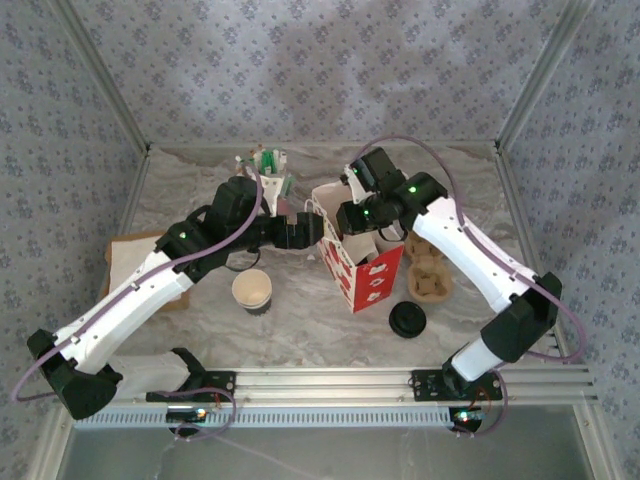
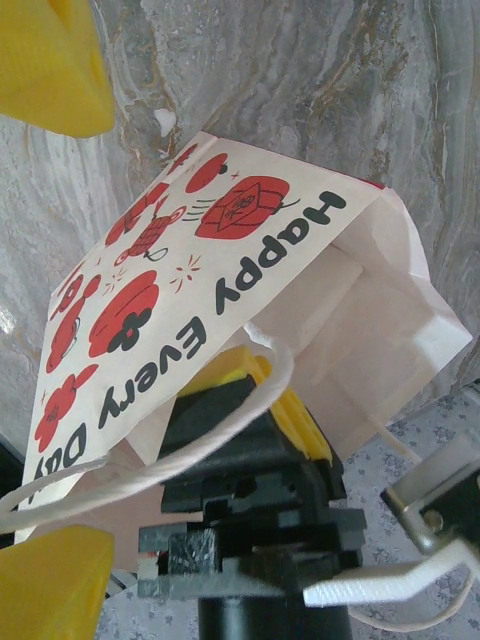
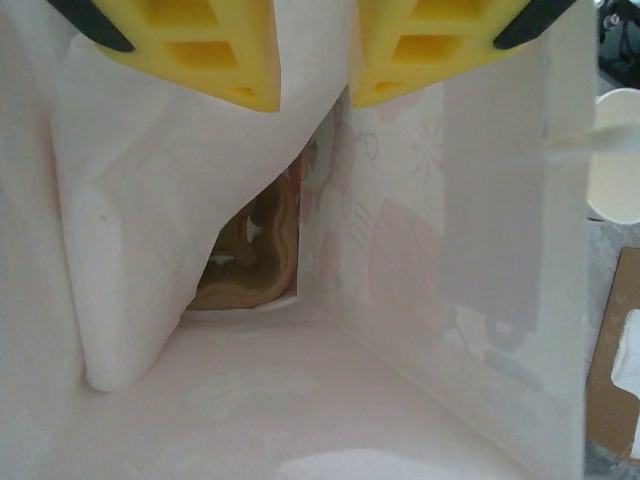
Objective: Pack the takeout coffee
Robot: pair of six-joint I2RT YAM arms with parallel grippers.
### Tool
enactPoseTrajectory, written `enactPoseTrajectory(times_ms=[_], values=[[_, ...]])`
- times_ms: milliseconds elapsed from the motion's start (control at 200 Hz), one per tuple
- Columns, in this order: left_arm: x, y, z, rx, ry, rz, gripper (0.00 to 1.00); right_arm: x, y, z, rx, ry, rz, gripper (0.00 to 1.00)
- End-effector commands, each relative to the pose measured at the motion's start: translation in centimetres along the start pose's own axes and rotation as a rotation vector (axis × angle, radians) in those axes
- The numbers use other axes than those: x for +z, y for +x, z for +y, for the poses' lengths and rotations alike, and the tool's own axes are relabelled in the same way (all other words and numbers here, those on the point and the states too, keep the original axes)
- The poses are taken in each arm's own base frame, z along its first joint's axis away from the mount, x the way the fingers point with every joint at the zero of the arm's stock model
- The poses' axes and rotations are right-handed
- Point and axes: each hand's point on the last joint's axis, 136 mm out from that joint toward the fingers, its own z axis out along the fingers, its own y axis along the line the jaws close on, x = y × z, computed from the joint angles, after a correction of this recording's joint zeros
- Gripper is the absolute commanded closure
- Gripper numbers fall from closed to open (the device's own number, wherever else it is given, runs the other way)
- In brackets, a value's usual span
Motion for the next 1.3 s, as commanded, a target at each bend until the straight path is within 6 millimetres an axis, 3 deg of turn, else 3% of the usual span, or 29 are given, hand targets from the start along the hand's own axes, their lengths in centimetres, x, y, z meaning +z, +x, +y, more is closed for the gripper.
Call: enactPoseTrajectory(times_ms=[0, 170, 570, 785, 1044, 1294], values=[[-0.6, -1.5, -1.5, 0.024, 0.048, -0.044, 0.01, 0.7, -0.2, 0.1, 0.015, -0.013, 0.000, 0.77], [-1.1, -2.0, -1.7, 0.022, 0.055, -0.068, 0.01, 0.2, -0.3, 0.1, 0.015, -0.015, -0.010, 0.78], [-4.4, -5.4, -4.8, 0.095, 0.128, -0.179, 0.00, -6.1, -2.4, 1.1, -0.002, -0.039, -0.175, 0.66], [-7.9, -6.5, -5.4, 0.120, 0.145, -0.269, 0.00, -10.0, -2.6, 1.6, -0.020, -0.069, -0.278, 0.59], [-11.9, -6.1, -5.0, 0.114, 0.178, -0.370, 0.01, -15.0, -2.4, 2.3, -0.053, -0.127, -0.434, 0.46], [-14.6, -4.6, -3.1, 0.078, 0.151, -0.434, 0.00, -19.1, 0.1, 1.7, -0.080, -0.138, -0.555, 0.25]])
